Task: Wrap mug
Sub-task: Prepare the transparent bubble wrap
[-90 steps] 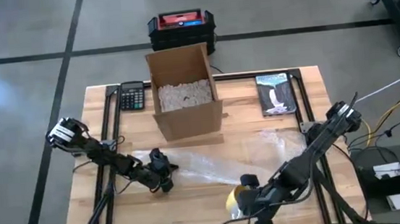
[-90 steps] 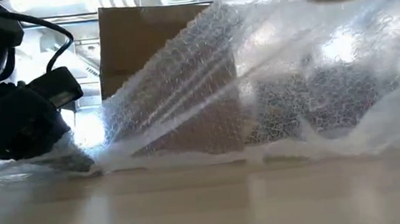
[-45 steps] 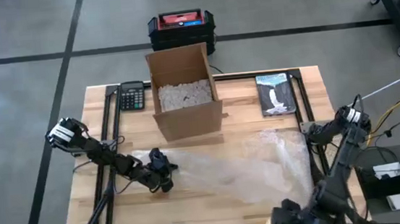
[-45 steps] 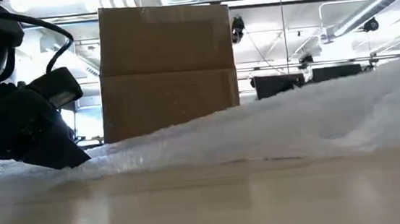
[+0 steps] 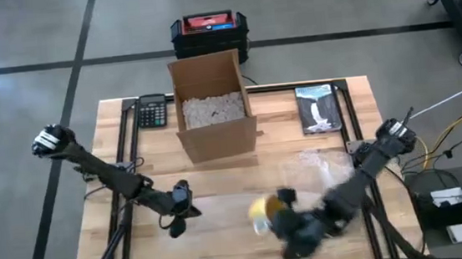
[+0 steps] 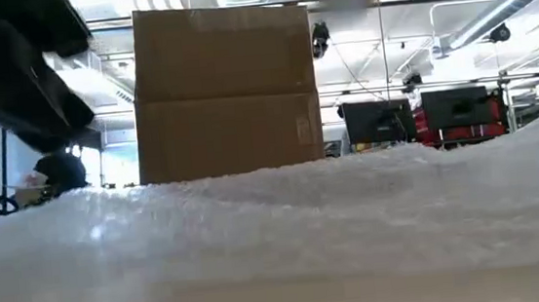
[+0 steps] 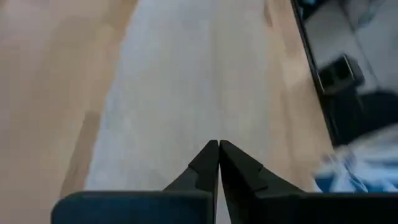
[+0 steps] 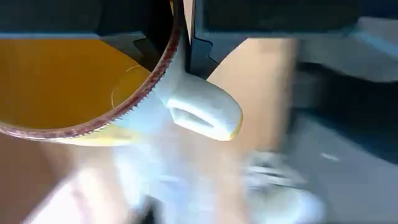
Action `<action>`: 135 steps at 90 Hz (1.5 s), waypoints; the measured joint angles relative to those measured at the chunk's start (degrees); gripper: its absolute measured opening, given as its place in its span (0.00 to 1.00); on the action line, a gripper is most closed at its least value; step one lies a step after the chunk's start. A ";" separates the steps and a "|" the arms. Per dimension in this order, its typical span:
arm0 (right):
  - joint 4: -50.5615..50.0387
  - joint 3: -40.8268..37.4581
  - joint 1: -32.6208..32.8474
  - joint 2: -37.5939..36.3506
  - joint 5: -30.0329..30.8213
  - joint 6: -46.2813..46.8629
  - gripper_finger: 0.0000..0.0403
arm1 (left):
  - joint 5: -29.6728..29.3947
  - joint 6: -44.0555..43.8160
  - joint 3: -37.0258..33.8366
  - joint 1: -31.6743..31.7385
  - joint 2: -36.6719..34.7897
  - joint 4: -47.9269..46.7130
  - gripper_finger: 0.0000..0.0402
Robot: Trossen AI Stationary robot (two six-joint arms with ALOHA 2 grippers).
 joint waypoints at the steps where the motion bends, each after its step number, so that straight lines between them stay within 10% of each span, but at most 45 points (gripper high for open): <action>1: -0.10 -0.16 -0.59 0.10 0.01 -0.51 0.02 | -0.51 -0.02 0.58 -0.12 -0.49 -1.51 0.00; 25: -3.28 -6.67 -16.44 0.87 -10.83 -7.44 0.02 | -13.66 -5.80 6.65 -0.59 -5.88 -30.20 0.00; 70: -3.87 -14.82 -31.95 1.86 -25.52 -12.30 0.09 | -13.09 -11.12 -2.15 -0.46 -6.08 -27.90 0.00; 108: -15.98 -7.53 -27.82 -10.51 -28.39 -7.18 0.51 | -11.21 -11.15 -3.27 -0.07 -6.08 -21.07 0.07; 135: 13.57 -20.33 -10.09 -11.87 -20.47 -5.56 0.62 | -1.22 -8.97 -6.98 1.88 0.59 -9.06 0.44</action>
